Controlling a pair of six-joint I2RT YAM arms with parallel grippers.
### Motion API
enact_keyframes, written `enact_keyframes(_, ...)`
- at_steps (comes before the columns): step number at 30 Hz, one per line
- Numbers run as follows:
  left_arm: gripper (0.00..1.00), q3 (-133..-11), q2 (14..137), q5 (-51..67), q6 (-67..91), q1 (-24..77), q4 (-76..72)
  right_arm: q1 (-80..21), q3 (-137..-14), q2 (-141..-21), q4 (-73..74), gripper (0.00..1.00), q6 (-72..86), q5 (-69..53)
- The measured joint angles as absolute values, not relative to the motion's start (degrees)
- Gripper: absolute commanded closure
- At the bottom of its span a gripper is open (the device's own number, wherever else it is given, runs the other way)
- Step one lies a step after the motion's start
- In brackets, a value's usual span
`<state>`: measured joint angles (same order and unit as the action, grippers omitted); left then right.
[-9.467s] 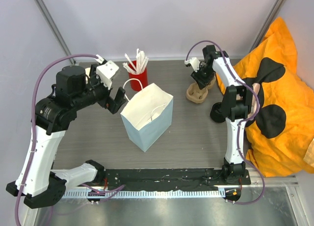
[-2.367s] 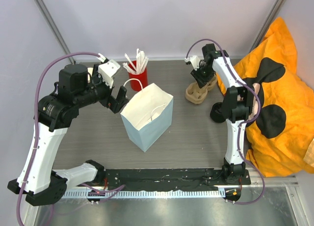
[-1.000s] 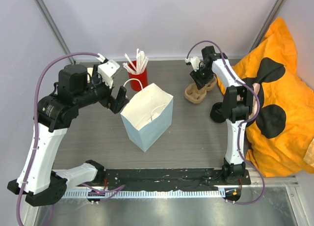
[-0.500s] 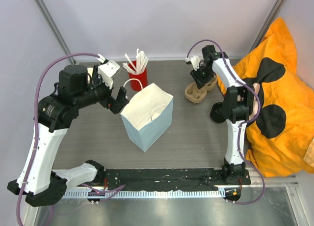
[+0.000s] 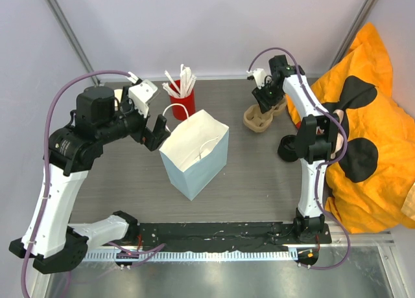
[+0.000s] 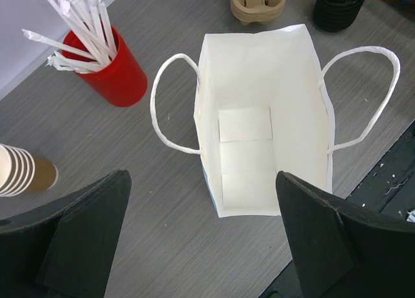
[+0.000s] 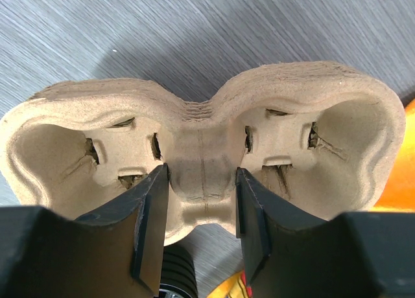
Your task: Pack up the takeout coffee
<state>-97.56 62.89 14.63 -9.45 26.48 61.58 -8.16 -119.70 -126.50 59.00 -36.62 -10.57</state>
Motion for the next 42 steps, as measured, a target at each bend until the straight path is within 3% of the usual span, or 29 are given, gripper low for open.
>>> enact_keyframes(10,0.00,-97.5,62.3,14.6,-9.5,26.5,61.6,-8.3,-111.2,-124.6,52.8,0.54,-33.7,-7.3)
enact_keyframes(25,0.00,-97.5,62.3,14.9,-9.4,26.4,61.6,-8.0,-113.2,-124.6,53.5,0.51,-29.3,-10.7)
enact_keyframes(42,0.00,-97.5,62.3,15.0,-9.4,26.3,61.6,-7.5,-90.0,-113.0,33.2,0.53,-22.1,-9.8)
